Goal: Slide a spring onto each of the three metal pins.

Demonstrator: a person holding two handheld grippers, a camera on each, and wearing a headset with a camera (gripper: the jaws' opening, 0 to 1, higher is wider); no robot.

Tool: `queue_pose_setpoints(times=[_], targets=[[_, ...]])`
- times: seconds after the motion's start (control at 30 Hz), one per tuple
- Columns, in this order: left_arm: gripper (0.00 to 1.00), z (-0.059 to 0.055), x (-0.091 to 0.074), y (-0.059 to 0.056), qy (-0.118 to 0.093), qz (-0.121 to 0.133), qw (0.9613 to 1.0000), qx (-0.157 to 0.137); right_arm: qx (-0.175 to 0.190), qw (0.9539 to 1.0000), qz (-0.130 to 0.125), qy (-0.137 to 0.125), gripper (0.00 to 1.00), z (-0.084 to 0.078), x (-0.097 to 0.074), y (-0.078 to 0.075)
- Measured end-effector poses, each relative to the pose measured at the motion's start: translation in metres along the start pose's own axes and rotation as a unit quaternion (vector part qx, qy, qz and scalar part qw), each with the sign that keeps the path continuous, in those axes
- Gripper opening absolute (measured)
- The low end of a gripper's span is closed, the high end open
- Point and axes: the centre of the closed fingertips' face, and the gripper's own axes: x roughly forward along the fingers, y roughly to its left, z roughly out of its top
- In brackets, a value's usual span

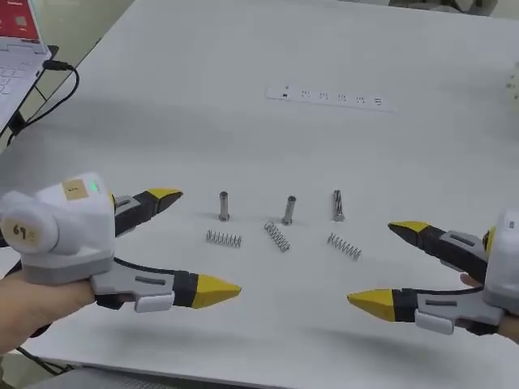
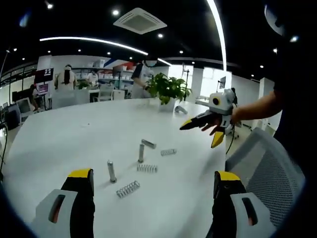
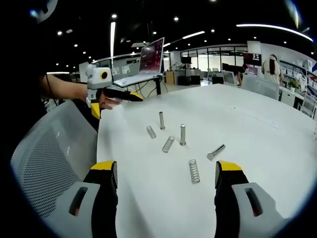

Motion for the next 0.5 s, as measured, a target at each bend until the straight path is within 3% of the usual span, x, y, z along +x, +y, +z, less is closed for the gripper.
queue_pose_setpoints(times=[0.5], targets=[[0.99, -0.0023, -0.0009, 0.0010, 0.002, 0.002, 1.0000, -0.003, 0.001, 1.0000, -0.001, 0.003, 0.81, -0.0028, -0.0005, -0.0023]])
